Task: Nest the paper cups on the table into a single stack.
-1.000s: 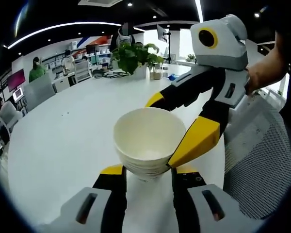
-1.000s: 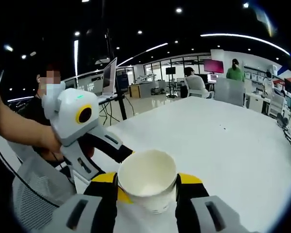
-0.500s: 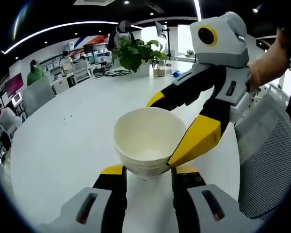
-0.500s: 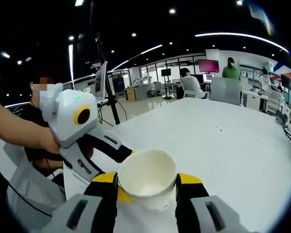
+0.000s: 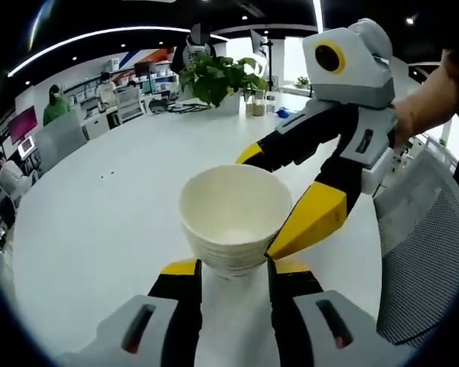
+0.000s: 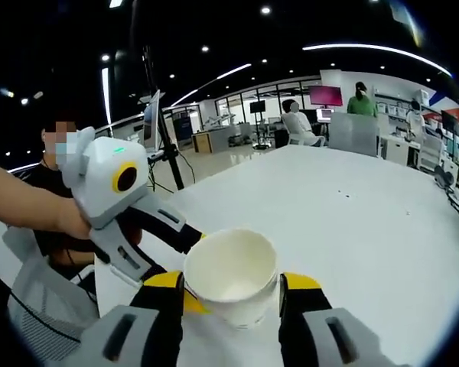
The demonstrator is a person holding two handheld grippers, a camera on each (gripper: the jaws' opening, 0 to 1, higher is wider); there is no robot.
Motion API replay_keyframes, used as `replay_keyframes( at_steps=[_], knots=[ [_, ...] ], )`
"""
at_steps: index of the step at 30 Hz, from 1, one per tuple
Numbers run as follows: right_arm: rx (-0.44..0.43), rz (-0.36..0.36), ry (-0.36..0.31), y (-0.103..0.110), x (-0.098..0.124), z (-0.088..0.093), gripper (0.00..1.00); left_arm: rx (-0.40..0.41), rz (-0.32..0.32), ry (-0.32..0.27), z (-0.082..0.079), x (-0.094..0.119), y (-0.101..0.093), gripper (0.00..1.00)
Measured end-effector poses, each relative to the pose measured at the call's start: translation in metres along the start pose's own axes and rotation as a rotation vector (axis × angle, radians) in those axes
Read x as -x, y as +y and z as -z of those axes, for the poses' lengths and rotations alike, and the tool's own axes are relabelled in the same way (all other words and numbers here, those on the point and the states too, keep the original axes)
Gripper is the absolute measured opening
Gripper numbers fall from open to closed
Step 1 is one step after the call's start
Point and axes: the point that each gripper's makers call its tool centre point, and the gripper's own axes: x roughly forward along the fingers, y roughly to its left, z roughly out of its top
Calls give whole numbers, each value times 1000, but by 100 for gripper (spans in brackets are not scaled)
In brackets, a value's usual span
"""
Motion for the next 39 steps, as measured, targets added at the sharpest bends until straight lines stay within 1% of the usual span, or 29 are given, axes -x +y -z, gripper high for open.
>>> replay_keyframes(
  at_steps=[1, 2, 4, 7, 9, 10, 12, 13, 15, 19, 20, 22, 24, 26, 27, 28, 30, 32, 33, 34, 37, 39],
  knots=[
    [0, 2, -5, 0, 1, 0, 54, 11, -4, -6, 0, 0, 1, 34],
    [-8, 3, -10, 0, 5, 0, 55, 46, -30, -16, -1, 3, 4, 35],
    [-3, 4, -11, 1, 9, 1, 57, 55, -42, -26, 0, 6, 10, 37],
    [11, 5, -14, 0, 15, 0, 62, 81, -42, -43, 4, 12, 12, 38],
    [20, 11, -20, 1, 24, 1, 65, 89, -41, -57, 6, 16, 7, 39],
    [30, 18, -26, -2, 24, 2, 67, 96, -39, -65, 6, 18, 6, 40],
    [45, 28, -27, -3, 31, 5, 70, 123, -36, -104, 2, 25, 2, 42],
    [50, 31, -26, -2, 35, 8, 71, 144, -38, -134, -1, 29, -1, 44],
    [53, 34, -32, -2, 40, 11, 73, 151, -40, -153, -1, 35, -3, 45],
    [61, 47, -44, 1, 53, 19, 78, 166, -57, -205, -5, 48, -8, 51],
    [67, 51, -46, 6, 58, 21, 78, 172, -61, -221, -5, 52, -10, 52],
    [77, 56, -50, 8, 63, 22, 81, 178, -76, -239, -5, 59, -12, 55],
    [87, 60, -60, 9, 69, 23, 83, 186, -91, -243, -2, 64, -15, 57],
    [94, 59, -59, 11, 73, 26, 84, 185, -111, -220, 5, 67, -15, 58],
    [107, 64, -49, 11, 77, 30, 86, 183, -124, -220, 9, 70, -15, 60],
    [114, 66, -48, 12, 79, 32, 87, 186, -127, -225, 10, 73, -16, 61],
    [121, 70, -49, 14, 86, 37, 88, 221, -132, -264, 9, 79, -19, 64],
    [106, 82, -57, 14, 92, 41, 90, 241, -141, -291, 10, 86, -21, 66],
    [85, 92, -76, 14, 96, 43, 92, 236, -144, -289, 12, 88, -24, 67],
    [80, 96, -79, 13, 98, 46, 93, 234, -149, -285, 14, 89, -26, 68],
    [71, 108, -72, 12, 104, 59, 99, 248, -156, -283, 20, 94, -29, 73],
    [71, 112, -53, 12, 108, 68, 100, 265, -155, -304, 20, 99, -34, 75]
  ],
)
